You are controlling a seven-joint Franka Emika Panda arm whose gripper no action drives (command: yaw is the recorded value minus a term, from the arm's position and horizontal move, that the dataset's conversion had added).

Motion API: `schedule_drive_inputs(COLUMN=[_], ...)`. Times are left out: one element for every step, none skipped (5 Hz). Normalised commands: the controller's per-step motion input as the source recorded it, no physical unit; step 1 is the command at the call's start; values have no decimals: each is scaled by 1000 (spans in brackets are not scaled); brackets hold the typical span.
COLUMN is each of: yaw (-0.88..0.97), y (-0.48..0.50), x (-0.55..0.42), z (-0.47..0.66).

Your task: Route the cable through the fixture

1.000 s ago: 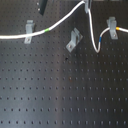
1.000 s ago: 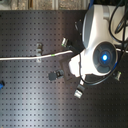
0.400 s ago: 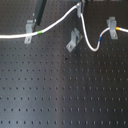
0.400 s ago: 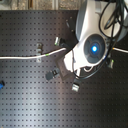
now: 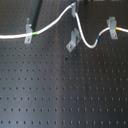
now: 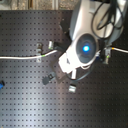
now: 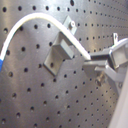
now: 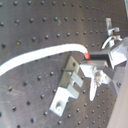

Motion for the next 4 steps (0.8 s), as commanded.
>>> schedule_drive_inputs(yaw=[0, 0, 20, 0], y=[5, 2, 1, 3], x=[4, 2, 1, 3], z=[214, 283, 71, 184])
